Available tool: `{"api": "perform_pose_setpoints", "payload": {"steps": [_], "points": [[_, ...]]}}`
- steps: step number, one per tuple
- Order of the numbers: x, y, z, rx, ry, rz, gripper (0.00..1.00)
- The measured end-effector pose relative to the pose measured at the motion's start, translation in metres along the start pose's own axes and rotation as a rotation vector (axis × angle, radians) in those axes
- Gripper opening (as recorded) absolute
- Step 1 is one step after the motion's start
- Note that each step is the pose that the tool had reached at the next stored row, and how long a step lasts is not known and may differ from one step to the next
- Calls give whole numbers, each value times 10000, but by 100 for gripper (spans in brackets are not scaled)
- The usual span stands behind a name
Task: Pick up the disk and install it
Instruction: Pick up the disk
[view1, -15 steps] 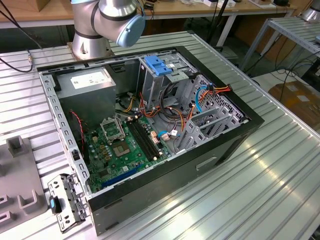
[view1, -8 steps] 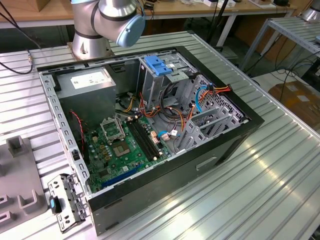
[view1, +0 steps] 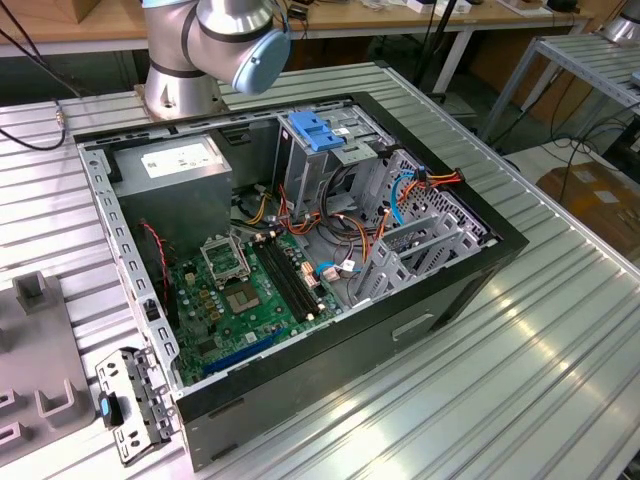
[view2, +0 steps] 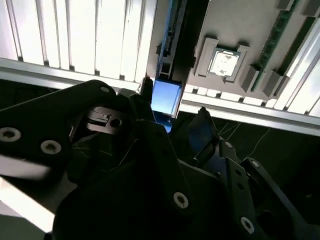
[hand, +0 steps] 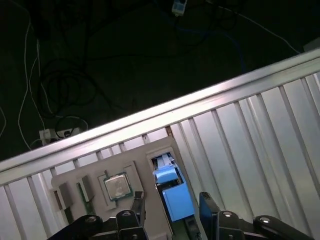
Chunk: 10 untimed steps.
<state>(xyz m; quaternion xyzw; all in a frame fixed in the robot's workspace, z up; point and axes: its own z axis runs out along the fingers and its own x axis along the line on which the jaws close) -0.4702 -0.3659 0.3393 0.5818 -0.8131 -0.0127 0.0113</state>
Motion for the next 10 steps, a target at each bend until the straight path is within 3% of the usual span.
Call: {"api": "perform_pose_setpoints", "payload": {"steps": [2, 5, 10], "points": [[-9, 2, 20, 6, 5, -220, 55], [-10, -1, 102, 11, 41, -1315, 55], [-8, 5, 223, 14, 77, -2395, 55]]}}
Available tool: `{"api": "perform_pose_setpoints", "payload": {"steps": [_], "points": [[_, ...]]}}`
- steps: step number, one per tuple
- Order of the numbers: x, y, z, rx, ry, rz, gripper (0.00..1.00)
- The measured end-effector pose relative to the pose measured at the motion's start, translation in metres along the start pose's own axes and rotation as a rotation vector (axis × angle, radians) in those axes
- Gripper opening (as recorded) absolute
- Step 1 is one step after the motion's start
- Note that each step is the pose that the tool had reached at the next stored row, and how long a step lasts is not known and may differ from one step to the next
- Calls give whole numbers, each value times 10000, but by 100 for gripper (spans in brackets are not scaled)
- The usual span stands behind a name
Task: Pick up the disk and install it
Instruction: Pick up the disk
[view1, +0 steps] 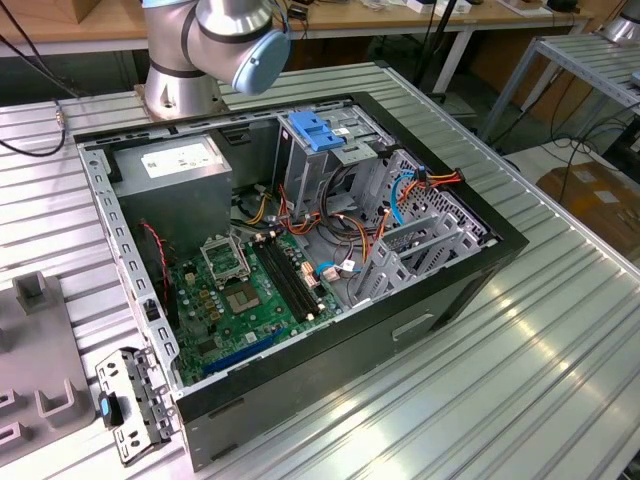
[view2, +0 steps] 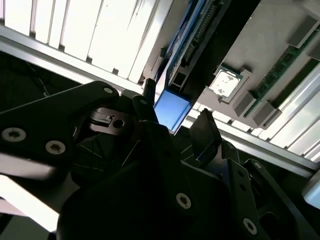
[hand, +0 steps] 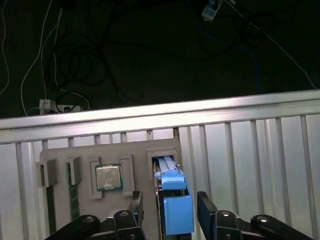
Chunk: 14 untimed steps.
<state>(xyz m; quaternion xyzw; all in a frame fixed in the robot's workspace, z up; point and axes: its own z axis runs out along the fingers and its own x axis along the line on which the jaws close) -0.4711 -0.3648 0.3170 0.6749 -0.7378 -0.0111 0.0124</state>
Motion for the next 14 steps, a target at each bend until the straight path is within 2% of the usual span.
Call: {"api": "perform_pose_setpoints", "payload": {"steps": [3, 6, 8, 10, 11, 13, 14], "points": [[3, 21, 43, 5, 5, -124, 55], [4, 46, 79, 41, 4, -200, 55], [6, 59, 93, 127, -1, -237, 55], [7, 68, 100, 297, -3, -263, 55], [7, 72, 109, 404, -5, -274, 55], [7, 72, 130, 424, -15, -286, 55], [5, 73, 153, 420, -46, -290, 55]]}}
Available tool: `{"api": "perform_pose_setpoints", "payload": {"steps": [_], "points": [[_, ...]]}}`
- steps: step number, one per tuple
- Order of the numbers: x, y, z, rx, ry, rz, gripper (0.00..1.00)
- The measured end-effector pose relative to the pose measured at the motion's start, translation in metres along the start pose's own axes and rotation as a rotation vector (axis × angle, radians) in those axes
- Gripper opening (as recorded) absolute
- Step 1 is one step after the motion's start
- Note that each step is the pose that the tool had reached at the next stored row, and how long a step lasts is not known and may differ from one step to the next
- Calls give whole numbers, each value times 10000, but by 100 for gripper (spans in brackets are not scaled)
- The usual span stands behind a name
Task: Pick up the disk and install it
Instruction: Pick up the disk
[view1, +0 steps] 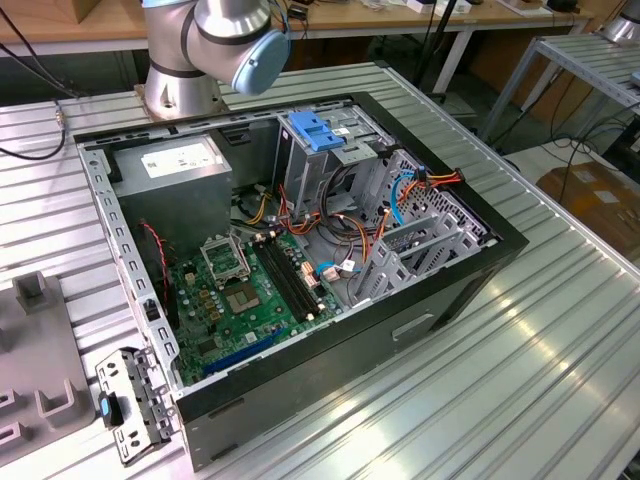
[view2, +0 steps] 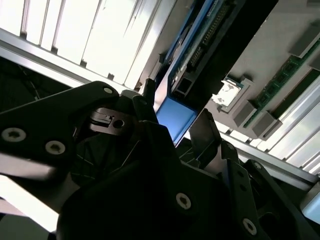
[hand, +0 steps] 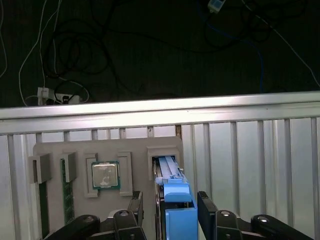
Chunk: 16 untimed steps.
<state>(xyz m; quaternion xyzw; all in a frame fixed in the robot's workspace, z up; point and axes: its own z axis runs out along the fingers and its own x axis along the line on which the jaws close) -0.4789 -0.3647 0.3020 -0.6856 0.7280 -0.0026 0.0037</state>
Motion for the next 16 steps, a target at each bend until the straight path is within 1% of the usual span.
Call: {"api": "perform_pose_setpoints", "payload": {"steps": [1, 2, 3, 7, 8, 16], "points": [[0, 1, 17, -2, -33, -1, 55], [1, 1, 30, -3, -53, -1, 55], [1, 1, 34, -5, -60, -1, 55], [1, 1, 35, -5, -73, -1, 54], [0, 1, 35, -4, -77, 0, 47], [-9, 1, 46, -7, -75, 58, 47]]}}
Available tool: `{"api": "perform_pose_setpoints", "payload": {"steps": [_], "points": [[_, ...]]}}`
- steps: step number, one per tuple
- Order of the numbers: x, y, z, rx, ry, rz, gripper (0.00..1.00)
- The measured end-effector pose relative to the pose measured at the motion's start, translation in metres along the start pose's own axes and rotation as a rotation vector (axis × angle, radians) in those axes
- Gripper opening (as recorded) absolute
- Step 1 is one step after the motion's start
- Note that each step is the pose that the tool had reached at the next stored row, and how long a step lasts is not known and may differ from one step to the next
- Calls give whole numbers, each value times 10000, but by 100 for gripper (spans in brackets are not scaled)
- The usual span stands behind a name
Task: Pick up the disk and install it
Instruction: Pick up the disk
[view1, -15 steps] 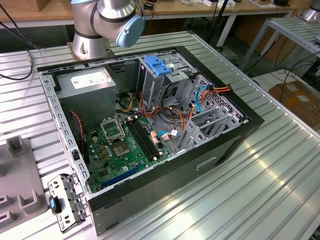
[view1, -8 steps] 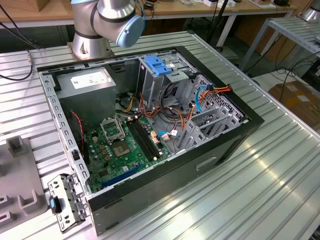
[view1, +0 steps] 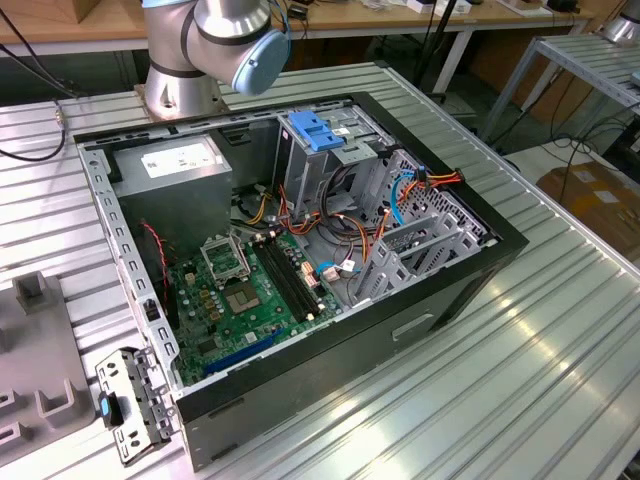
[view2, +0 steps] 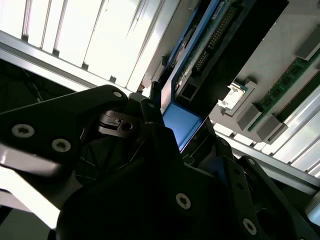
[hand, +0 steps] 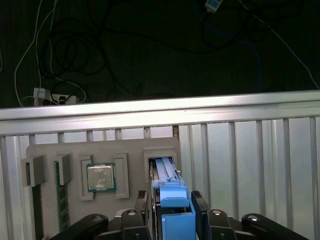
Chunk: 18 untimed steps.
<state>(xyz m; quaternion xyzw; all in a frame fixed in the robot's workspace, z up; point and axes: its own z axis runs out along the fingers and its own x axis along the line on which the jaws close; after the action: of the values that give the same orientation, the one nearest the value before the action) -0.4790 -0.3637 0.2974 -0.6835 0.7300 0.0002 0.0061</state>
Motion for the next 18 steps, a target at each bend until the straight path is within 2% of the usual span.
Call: {"api": "perform_pose_setpoints", "payload": {"steps": [4, 5, 6, 13, 16, 18], "points": [[0, 0, 5, 1, -1, 0, 45], [0, 0, 6, 1, -1, 0, 38], [0, 0, 7, 2, -1, 0, 37], [1, 1, 12, 1, -1, -24, 37], [6, 0, 15, 1, -4, -308, 37], [7, 0, 14, -1, -4, -357, 37]]}}
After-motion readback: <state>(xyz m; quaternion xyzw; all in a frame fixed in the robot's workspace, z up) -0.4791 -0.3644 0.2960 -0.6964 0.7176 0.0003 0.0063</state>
